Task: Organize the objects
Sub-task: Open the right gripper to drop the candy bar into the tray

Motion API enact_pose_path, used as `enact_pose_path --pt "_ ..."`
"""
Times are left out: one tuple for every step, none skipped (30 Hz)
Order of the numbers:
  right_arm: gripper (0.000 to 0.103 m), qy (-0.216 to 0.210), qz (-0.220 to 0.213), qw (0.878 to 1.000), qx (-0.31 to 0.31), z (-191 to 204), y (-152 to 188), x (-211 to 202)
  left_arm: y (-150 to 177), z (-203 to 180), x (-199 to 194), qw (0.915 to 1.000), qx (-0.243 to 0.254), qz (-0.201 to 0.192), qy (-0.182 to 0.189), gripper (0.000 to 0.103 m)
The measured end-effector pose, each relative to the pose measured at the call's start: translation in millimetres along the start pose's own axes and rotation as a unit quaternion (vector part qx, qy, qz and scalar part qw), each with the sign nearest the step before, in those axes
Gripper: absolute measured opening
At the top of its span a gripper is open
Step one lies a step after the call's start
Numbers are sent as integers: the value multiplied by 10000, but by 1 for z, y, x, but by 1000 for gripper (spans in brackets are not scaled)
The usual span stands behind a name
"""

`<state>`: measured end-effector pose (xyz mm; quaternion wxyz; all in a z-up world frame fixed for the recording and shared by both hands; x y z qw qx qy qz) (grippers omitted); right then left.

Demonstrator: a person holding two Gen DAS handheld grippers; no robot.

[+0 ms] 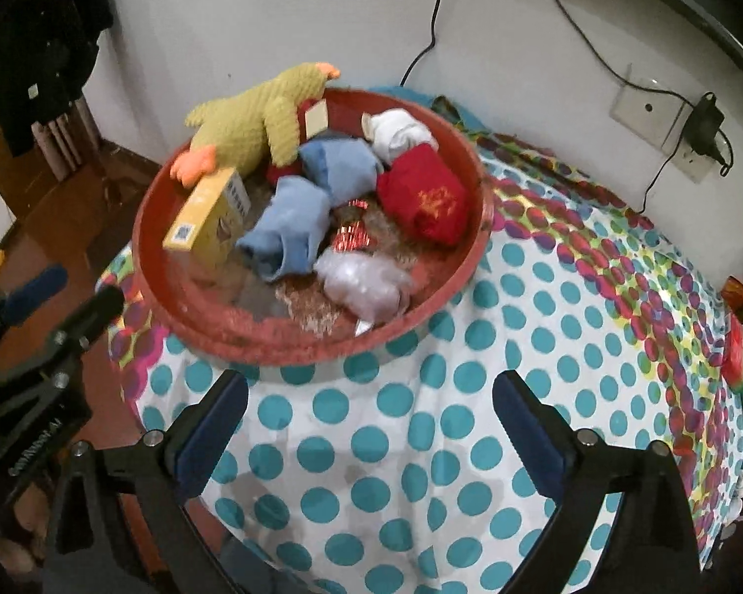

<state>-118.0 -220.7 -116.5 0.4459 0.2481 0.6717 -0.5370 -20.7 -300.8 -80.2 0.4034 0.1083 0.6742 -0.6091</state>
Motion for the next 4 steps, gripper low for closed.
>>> enact_pose_path --pt "98 22 57 10000 -39 2 3 3 -1 -1 -1 10000 9 -36 -16 65" --pt "98 44 94 9999 -63 4 4 6 -2 -2 -2 10000 9 -35 19 65" --pt "98 83 126 9998 -88 7 5 9 -1 -3 -2 10000 13 2 33 65" --pt "98 97 142 9998 -114 8 6 10 -1 -2 -1 10000 7 34 7 65"
Point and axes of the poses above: each gripper's, at about its wrist camera, not at the fingertips, and x roughly the way its jaws point, z to its left, y to its underside, the point moved 9 cm from there along x, roughly the way its jaws point, and after that the axes turned 2 degrees about -y, right-handed, at the moved point
